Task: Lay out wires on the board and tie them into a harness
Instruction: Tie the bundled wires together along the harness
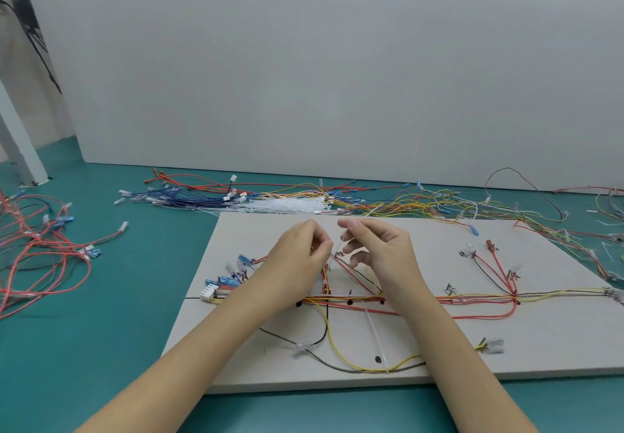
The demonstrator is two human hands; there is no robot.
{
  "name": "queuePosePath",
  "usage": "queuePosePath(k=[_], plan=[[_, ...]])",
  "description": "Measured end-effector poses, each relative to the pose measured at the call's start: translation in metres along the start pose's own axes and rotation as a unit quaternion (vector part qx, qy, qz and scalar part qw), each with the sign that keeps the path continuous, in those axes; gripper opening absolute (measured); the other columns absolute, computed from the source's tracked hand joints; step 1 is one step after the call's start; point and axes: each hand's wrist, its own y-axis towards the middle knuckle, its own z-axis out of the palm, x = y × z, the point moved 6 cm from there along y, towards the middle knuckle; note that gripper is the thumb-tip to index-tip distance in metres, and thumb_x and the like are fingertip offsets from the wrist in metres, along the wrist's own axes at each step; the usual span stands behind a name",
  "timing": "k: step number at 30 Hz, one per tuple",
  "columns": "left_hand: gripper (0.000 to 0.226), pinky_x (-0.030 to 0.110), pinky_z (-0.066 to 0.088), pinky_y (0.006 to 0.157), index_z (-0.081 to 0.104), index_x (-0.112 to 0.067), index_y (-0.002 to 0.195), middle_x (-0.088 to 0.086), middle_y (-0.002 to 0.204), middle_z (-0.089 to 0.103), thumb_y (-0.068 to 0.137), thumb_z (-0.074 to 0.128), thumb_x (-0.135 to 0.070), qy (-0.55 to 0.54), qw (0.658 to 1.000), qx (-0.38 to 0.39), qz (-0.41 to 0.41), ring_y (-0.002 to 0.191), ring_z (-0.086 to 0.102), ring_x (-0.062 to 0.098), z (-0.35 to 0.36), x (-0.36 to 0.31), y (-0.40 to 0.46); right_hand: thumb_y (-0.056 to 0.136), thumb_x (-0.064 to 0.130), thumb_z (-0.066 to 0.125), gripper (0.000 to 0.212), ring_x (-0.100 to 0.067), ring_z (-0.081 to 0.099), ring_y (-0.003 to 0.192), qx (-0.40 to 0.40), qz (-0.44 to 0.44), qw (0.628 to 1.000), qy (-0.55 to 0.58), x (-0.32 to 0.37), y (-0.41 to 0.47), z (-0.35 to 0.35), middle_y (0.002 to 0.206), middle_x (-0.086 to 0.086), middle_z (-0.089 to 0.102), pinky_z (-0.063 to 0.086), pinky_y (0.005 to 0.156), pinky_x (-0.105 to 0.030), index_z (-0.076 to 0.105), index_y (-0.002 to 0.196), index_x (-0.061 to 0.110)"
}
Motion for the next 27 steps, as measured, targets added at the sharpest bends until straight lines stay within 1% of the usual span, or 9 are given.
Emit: queuePosePath(k=[2,5,8,10,12,16,19,23,27], plan=[[0.01,0.027,0.044,0.076,0.058,-0.023,0.094,-0.011,0.092,0.057,0.096,0.05,-0.028,0.021,1.0,-0.01,0.01,0.09,0.054,0.012,-0.006,0.005,0.001,0.098,0.009,0.051,0.022,-0.014,0.06,0.06,-0.019,-0.003,1.0,-0.014,0.002,0.004,-0.01,0.073,-0.007,0.066,0.049,0.047,-0.022,0.07,0.089,0.002],[0.013,0.033,0.034,0.082,0.056,-0.033,0.104,-0.017,0.093,0.055,0.094,0.052,-0.04,0.167,0.984,-0.059,-0.005,0.099,0.044,0.011,-0.024,0.025,0.002,0.101,0.004,0.042,0.024,-0.012,0.06,0.053,-0.056,0.003,0.995,-0.08,0.003,0.012,-0.035,0.063,-0.005,0.066,0.051,0.049,-0.02,0.065,0.095,0.0],[0.015,0.036,0.038,0.086,0.06,-0.036,0.099,-0.014,0.097,0.058,0.092,0.054,-0.048,0.18,0.981,-0.04,-0.057,0.099,0.046,0.014,-0.035,0.047,0.005,0.099,-0.001,0.034,0.03,-0.014,0.047,0.046,-0.093,0.044,0.976,-0.192,-0.007,0.019,-0.055,0.059,-0.003,0.051,0.04,0.044,-0.024,0.063,0.101,0.001],[0.017,0.04,0.044,0.089,0.063,-0.035,0.096,-0.009,0.096,0.058,0.092,0.054,-0.048,0.176,0.981,0.002,-0.085,0.098,0.051,0.018,-0.033,0.057,0.007,0.094,0.0,0.037,0.03,-0.015,0.042,0.05,-0.104,0.064,0.949,-0.289,-0.012,0.022,-0.063,0.064,0.0,0.052,0.034,0.05,-0.025,0.067,0.095,0.006],[0.015,0.039,0.046,0.087,0.064,-0.032,0.1,-0.006,0.097,0.057,0.092,0.058,-0.043,0.202,0.975,0.027,-0.085,0.096,0.052,0.019,-0.031,0.062,0.007,0.09,0.013,0.051,0.018,-0.018,0.051,0.062,-0.098,0.061,0.916,-0.385,-0.014,0.02,-0.066,0.071,0.002,0.059,0.037,0.056,-0.027,0.069,0.085,0.012],[0.012,0.031,0.042,0.074,0.058,-0.026,0.099,-0.006,0.09,0.052,0.089,0.065,-0.024,0.158,0.983,-0.003,-0.092,0.086,0.054,0.017,-0.036,0.067,0.006,0.082,0.036,0.069,0.014,-0.02,0.06,0.07,-0.054,0.082,0.856,-0.508,-0.02,0.014,-0.053,0.073,0.007,0.059,0.043,0.061,-0.026,0.068,0.076,0.023],[0.012,0.034,0.043,0.08,0.052,-0.027,0.094,-0.005,0.092,0.053,0.09,0.062,-0.033,0.201,0.975,-0.013,-0.096,0.094,0.05,0.02,-0.039,0.065,0.001,0.083,0.034,0.067,0.012,-0.019,0.06,0.079,-0.065,0.048,0.804,-0.588,-0.015,0.012,-0.045,0.078,0.011,0.064,0.042,0.066,-0.027,0.071,0.077,0.024],[0.026,0.034,0.032,0.083,0.05,-0.034,0.088,-0.012,0.092,0.046,0.091,0.044,-0.059,0.309,0.95,-0.01,-0.035,0.099,0.036,0.017,-0.039,0.041,-0.011,0.091,0.031,0.06,0.013,-0.022,0.058,0.087,-0.046,0.018,0.776,-0.629,-0.013,0.013,-0.042,0.09,0.006,0.066,0.038,0.067,-0.029,0.065,0.083,0.022],[0.047,0.032,0.028,0.089,0.054,-0.038,0.099,-0.019,0.097,0.047,0.083,0.029,-0.074,0.236,0.967,0.033,0.088,0.098,0.034,0.009,-0.023,0.006,-0.033,0.096,0.033,0.053,0.015,-0.025,0.058,0.094,-0.011,0.018,0.751,-0.66,-0.016,0.017,-0.039,0.102,0.001,0.066,0.037,0.069,-0.031,0.056,0.086,0.022]])
